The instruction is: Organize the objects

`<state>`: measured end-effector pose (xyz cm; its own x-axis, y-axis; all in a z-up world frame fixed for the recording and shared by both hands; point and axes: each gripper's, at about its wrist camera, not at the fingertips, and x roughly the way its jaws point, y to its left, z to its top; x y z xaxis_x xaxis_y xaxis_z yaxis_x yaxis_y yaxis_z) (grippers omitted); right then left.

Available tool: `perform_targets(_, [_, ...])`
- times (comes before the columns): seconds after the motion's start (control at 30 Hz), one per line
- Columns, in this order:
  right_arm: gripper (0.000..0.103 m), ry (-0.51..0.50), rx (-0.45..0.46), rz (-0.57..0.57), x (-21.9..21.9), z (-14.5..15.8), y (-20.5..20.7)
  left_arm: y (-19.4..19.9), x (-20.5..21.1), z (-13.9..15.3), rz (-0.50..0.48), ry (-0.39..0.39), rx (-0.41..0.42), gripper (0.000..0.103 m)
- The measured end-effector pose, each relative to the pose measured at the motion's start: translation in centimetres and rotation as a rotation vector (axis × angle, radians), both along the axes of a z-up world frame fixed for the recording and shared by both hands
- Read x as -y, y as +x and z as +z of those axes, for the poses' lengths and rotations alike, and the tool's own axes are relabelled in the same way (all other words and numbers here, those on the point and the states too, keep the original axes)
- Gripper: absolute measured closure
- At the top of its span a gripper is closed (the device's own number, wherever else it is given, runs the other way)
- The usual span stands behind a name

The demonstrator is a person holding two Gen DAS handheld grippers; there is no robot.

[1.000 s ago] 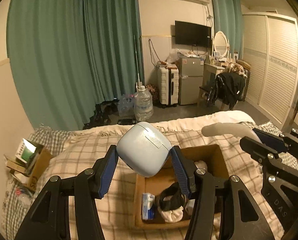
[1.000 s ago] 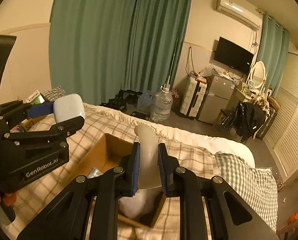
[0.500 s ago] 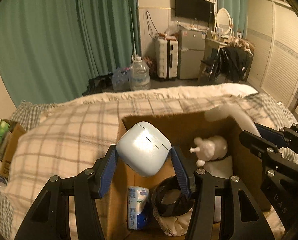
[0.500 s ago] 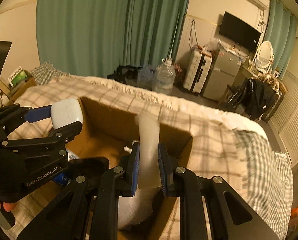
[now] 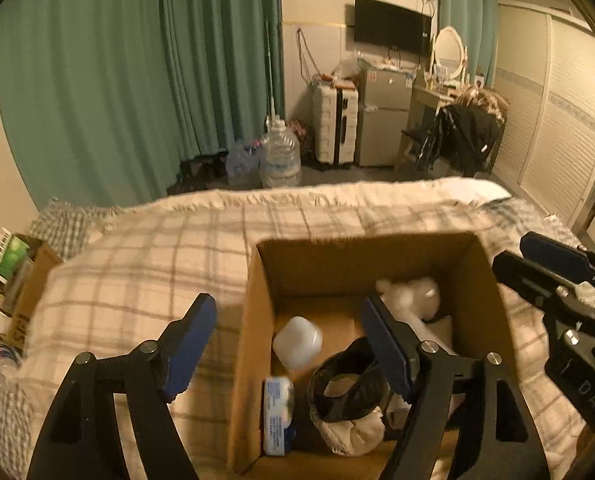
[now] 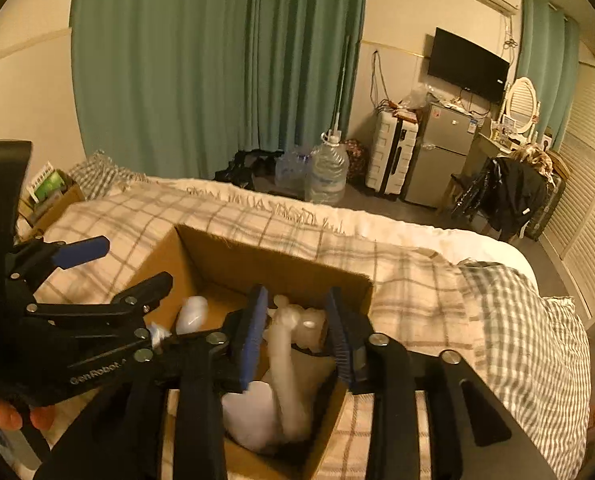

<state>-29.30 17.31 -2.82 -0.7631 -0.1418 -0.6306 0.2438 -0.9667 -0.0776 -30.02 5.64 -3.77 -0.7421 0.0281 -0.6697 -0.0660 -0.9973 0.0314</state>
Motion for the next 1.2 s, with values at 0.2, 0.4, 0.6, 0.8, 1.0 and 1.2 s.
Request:
perform_targets(0.2, [0.050, 0.008, -0.075, -0.033, -0.3, 5.2, 4.4, 4.2, 0.2, 6.4, -0.005, 0.018, -0.104, 0.010])
perform_targets(0.4, [0.031, -0.005, -0.164, -0.084, -1.6, 11.9, 10.4, 9.4, 0.6, 12.6, -0.013, 0.053, -0.217, 0.000])
perform_targets(0.6, [0.017, -0.029, -0.239, -0.143, -3.2, 15.9, 16.5, 14.9, 1.1, 16.3, -0.013, 0.070, -0.308, 0.000])
perform_targets(0.8, [0.008, -0.042, -0.290, -0.175, -3.7, 16.3, 20.7, 19.1, 1.7, 16.6, -0.016, 0.068, -0.358, 0.000])
perform_targets(1.0, [0.000, -0.092, -0.317, -0.187, -4.1, 13.8, 22.8, 20.4, 1.8, 14.6, 0.001, 0.077, -0.353, 0.000])
perform_targets(1.2, [0.000, -0.077, -0.322, -0.192, -3.3, 9.5, 21.6, 20.0, 1.6, 11.2, 0.010, 0.048, -0.322, 0.000])
